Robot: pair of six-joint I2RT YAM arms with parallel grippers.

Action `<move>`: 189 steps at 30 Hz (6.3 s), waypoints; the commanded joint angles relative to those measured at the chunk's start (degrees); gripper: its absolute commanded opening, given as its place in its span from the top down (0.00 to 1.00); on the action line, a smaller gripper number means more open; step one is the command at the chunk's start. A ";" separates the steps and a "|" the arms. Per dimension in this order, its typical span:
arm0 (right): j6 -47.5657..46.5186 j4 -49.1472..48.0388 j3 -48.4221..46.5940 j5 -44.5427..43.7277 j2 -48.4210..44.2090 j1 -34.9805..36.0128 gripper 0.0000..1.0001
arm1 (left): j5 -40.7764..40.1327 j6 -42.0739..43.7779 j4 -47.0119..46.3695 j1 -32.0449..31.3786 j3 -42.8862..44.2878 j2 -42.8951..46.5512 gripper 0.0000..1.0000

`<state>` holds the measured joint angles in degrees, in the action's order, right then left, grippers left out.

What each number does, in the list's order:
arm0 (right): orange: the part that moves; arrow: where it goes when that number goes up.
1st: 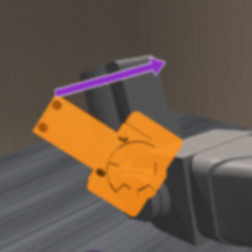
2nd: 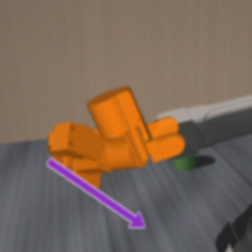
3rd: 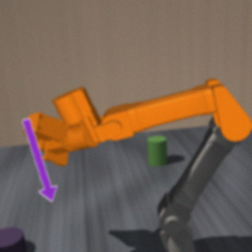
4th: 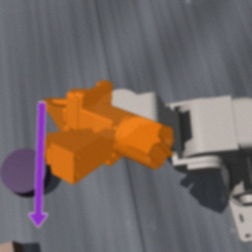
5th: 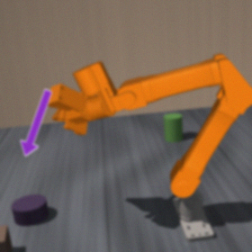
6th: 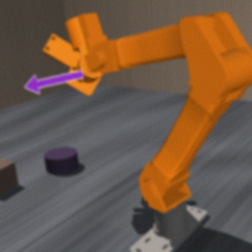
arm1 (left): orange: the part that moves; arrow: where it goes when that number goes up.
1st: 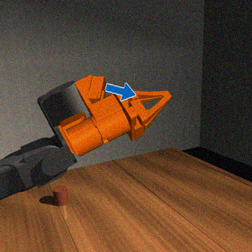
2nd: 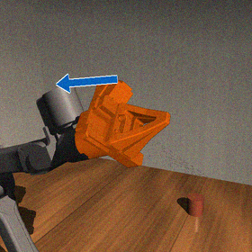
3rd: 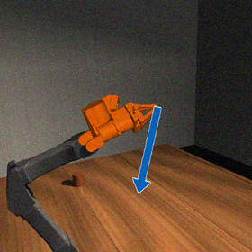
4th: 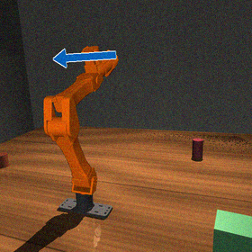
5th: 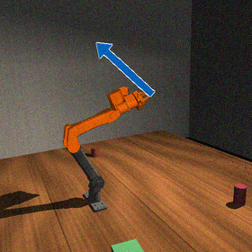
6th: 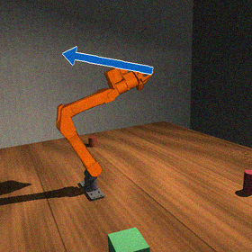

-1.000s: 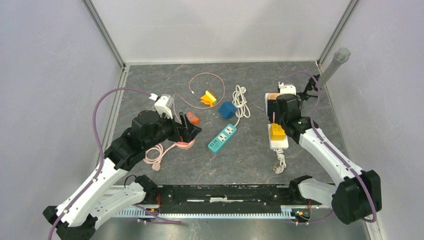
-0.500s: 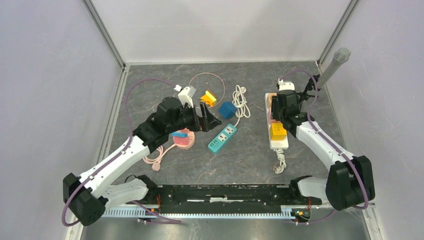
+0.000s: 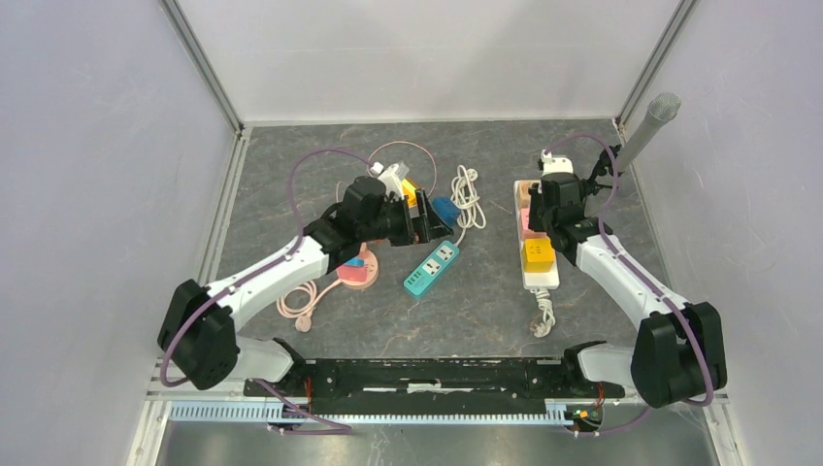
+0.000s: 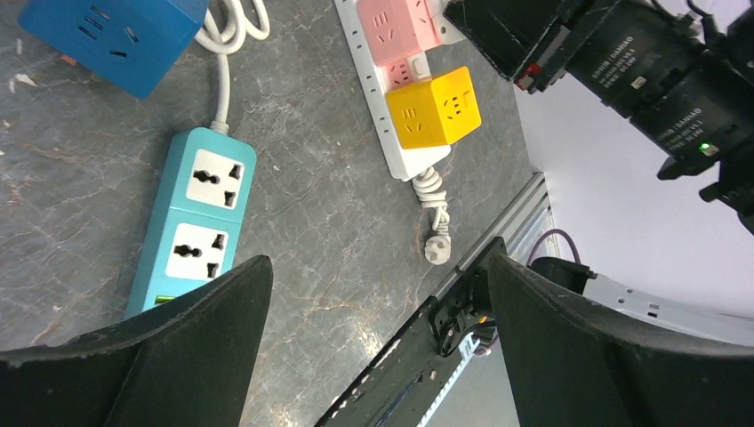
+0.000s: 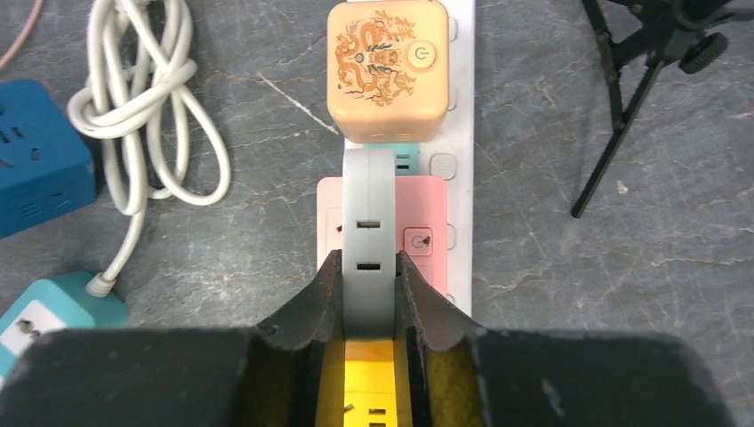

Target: Pull the plug off the socket

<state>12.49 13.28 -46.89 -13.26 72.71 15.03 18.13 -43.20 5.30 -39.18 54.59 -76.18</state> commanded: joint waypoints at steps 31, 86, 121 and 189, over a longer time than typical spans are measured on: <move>3.50 -9.06 3.08 13.61 -0.71 5.23 1.00 | -7.66 -15.24 -21.05 -8.25 15.01 -31.10 0.54; -7.84 -12.42 0.04 3.40 -3.17 10.14 1.00 | -12.68 -14.45 4.87 -7.94 28.93 -43.82 0.65; -2.01 -4.37 3.69 -16.76 -11.53 6.08 1.00 | -0.88 -1.83 1.84 -7.49 33.97 -39.52 0.47; -8.42 -3.91 10.76 22.79 -7.12 0.36 0.02 | -12.90 0.93 8.30 -7.58 21.65 -18.91 0.00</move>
<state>4.60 10.15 -36.99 7.92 64.27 15.11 4.99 -43.75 13.39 -46.63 74.30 -96.33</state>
